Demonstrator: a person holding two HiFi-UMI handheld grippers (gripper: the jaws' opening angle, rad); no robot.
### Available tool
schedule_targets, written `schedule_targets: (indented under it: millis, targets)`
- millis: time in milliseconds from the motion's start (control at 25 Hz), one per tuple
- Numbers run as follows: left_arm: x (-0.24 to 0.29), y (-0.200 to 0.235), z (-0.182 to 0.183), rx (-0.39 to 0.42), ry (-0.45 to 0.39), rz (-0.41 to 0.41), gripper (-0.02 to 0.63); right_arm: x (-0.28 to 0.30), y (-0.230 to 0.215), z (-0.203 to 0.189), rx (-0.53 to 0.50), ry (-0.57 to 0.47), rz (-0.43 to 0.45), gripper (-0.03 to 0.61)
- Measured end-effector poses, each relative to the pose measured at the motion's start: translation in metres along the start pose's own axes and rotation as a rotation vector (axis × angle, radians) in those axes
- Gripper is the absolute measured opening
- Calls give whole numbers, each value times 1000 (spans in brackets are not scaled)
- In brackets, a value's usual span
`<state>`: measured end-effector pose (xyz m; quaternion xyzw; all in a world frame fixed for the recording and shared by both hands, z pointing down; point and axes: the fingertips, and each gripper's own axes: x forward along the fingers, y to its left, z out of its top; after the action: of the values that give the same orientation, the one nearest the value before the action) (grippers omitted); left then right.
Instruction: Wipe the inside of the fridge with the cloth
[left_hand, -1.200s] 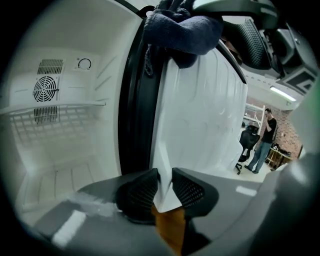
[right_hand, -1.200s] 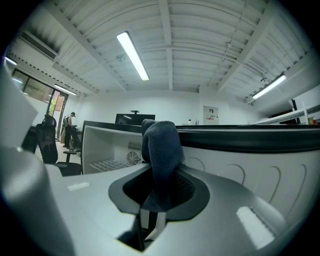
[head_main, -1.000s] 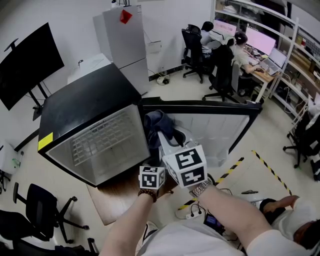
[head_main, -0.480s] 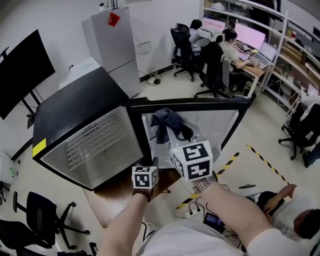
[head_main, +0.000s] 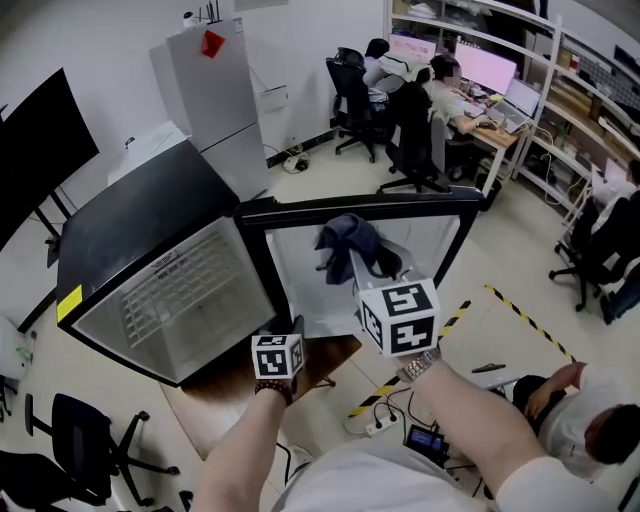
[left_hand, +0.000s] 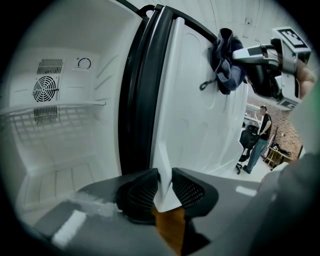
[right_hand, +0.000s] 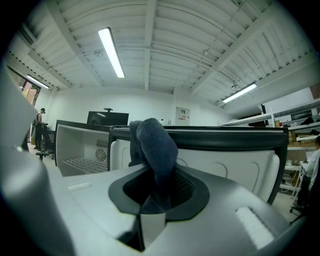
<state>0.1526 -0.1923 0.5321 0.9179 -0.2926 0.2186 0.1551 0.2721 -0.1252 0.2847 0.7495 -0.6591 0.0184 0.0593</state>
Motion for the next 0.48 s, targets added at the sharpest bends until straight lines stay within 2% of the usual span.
schedule_targets:
  millis: [480]
  targets:
    - [1,0,-2,-8,-4,10,98,-25,-57,-6,21,5,-103,66]
